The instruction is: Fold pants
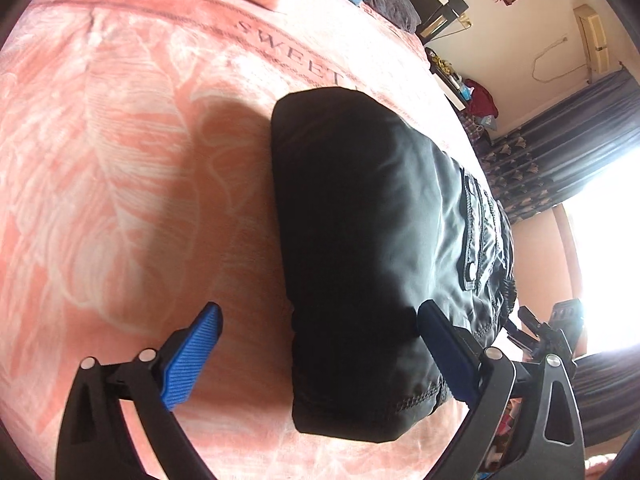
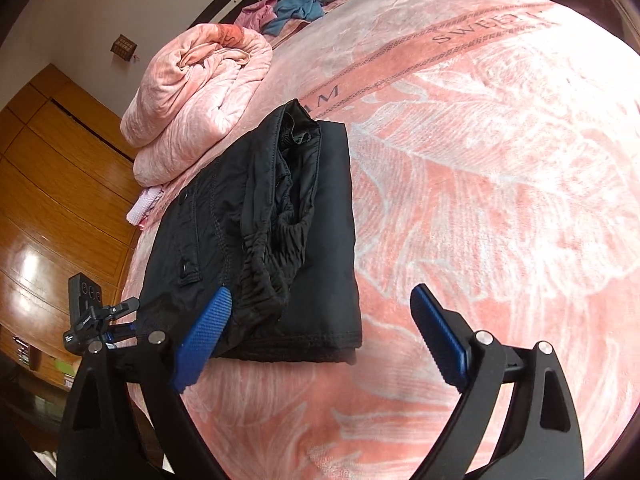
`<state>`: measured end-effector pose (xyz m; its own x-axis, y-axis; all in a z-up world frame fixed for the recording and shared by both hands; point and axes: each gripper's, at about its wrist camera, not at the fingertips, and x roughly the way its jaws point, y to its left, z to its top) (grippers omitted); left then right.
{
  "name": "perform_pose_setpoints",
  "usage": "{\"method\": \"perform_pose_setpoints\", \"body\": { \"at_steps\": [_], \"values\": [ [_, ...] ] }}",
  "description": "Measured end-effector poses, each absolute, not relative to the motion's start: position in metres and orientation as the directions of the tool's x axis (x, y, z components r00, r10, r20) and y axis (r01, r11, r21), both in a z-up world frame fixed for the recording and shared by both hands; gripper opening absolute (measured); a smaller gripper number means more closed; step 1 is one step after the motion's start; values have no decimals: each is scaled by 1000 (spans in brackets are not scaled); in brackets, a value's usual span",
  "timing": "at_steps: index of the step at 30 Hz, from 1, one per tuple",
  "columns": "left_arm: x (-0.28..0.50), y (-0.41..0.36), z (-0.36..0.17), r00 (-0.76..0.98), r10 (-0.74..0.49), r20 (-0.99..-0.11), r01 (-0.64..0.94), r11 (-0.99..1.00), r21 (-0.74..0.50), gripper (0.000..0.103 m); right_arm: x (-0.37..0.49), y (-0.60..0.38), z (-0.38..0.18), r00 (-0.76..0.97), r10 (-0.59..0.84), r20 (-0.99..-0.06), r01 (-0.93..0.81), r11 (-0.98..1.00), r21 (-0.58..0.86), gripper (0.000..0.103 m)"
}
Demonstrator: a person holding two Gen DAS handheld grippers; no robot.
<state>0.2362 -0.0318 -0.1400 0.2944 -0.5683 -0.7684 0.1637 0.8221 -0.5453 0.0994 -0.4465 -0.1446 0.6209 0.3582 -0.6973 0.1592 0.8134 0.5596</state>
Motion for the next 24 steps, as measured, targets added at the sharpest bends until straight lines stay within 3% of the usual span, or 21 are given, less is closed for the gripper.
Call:
{"method": "perform_pose_setpoints", "body": {
  "at_steps": [7, 14, 24],
  "values": [
    [205, -22, -125, 380, -409, -829, 166, 912, -374, 99, 78, -429, -138, 615, 250, -748, 198, 869, 453, 92],
    [171, -30, -126, 385, -351, -853, 172, 936, -308, 99, 51, -412, -135, 604, 197, -772, 230, 885, 405, 92],
    [133, -56, -99, 456, -260, -851, 205, 961, -184, 99, 32, -363, -104, 585, -3, -811, 287, 936, 204, 99]
  ]
}}
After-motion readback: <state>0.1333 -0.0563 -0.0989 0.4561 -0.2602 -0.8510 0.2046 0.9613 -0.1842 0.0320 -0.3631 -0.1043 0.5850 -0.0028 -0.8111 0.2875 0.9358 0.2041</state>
